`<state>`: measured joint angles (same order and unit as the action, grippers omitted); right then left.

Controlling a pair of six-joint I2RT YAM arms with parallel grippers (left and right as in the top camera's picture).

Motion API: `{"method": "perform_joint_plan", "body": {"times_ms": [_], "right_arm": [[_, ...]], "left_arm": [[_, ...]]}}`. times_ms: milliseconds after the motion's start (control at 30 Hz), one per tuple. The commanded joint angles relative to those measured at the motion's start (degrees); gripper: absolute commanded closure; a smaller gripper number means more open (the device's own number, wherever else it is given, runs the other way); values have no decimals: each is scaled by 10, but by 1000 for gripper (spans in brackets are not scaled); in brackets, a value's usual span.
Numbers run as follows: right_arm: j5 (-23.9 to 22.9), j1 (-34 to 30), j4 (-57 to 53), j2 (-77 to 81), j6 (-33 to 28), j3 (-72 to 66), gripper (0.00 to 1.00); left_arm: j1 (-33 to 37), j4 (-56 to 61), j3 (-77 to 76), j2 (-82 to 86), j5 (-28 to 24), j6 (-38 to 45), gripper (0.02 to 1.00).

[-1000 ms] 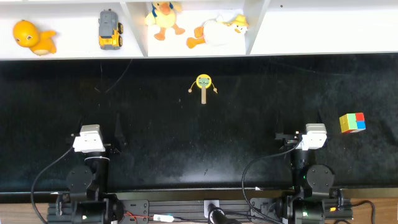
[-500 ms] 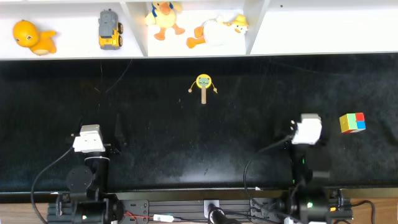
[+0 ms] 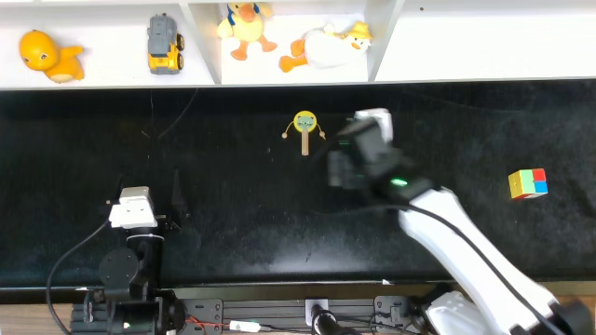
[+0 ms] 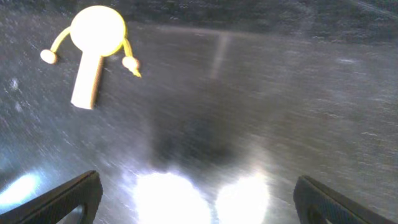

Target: Store Toys

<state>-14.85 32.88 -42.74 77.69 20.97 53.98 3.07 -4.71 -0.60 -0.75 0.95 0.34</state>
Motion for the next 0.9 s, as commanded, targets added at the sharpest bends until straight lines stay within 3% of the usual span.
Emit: {"method": "perform_joint_plan", "body": {"times_ms": [33,133,300,900], "right_arm": [[-63,71,48,91,106,49,5],[-81,91,51,161,151,86,3],[-72,91,50,250,197,139,3],[-55,91,50,319,209,188,88]], "left_arm": [[-2,-1,2,6,5,-2,20],[-2,-1,2,6,5,-2,20],[-2,-1,2,6,5,-2,20],[-2,-1,2,6,5,-2,20]]}}
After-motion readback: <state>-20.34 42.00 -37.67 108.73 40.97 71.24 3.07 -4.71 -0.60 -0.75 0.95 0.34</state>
